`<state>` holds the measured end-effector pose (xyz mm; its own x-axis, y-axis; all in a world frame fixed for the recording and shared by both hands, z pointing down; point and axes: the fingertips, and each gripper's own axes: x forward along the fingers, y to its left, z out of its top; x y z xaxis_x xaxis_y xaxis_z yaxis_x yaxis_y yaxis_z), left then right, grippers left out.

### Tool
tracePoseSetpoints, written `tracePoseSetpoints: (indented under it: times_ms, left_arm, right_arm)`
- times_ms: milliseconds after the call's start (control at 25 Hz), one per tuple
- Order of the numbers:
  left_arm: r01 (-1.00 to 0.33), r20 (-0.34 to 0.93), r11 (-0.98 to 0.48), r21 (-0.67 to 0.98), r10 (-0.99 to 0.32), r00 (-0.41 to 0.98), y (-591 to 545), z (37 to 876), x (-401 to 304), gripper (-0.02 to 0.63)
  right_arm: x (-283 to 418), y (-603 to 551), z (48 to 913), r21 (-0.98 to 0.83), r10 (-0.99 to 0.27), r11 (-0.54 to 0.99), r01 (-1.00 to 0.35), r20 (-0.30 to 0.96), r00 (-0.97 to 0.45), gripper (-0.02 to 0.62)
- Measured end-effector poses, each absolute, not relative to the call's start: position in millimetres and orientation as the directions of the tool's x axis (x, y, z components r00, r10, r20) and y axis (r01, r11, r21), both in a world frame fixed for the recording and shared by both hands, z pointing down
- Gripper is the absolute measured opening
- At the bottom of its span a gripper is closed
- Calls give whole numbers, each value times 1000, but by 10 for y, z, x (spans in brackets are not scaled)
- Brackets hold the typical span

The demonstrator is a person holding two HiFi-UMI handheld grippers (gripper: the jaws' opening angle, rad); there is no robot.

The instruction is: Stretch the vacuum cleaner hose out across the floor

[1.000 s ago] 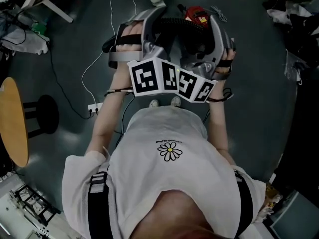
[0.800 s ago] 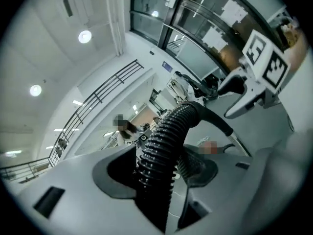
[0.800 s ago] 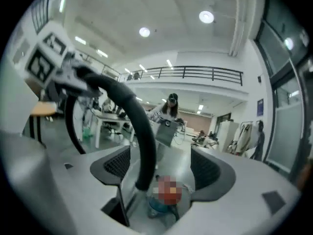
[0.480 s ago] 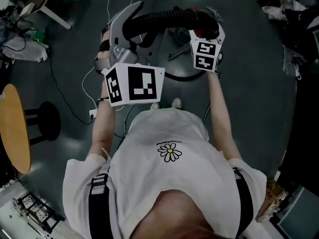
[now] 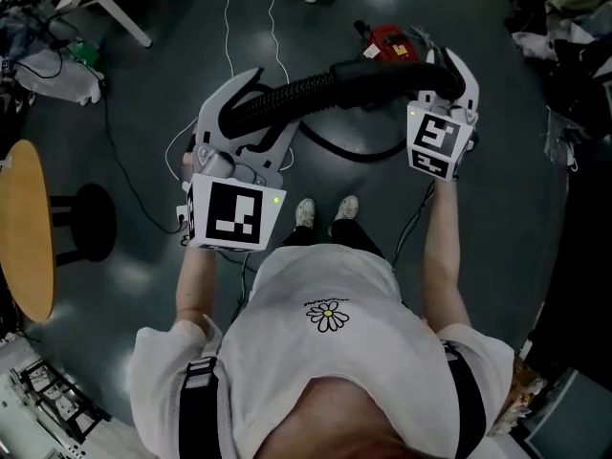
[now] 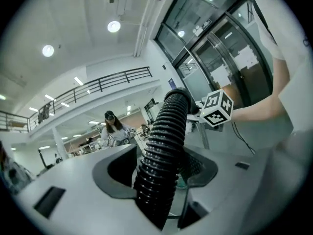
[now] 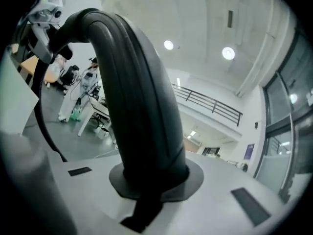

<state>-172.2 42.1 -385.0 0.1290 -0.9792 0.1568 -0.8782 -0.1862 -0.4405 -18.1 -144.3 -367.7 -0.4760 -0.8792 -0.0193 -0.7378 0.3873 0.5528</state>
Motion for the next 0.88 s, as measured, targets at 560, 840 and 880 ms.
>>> tracePoseSetpoints:
  times_ms: [560, 840, 880]
  left_arm:
    - [-839, 147, -486, -244, -874, 463, 3831, -3840, -10, 241]
    - [-685, 190, -727, -46, -679, 709, 5861, -3967, 914, 241]
    - [-650, 159, -760, -9, -643, 750, 6137, -4002, 1042, 241]
  right_arm:
    - [1159, 1560, -3900, 577, -847, 362, -732, -124, -517, 52]
    - [1746, 3245, -3970, 556, -850, 383, -738, -100, -517, 47]
    - [1826, 3490, -3992, 556, -845, 387, -736, -106, -524, 46]
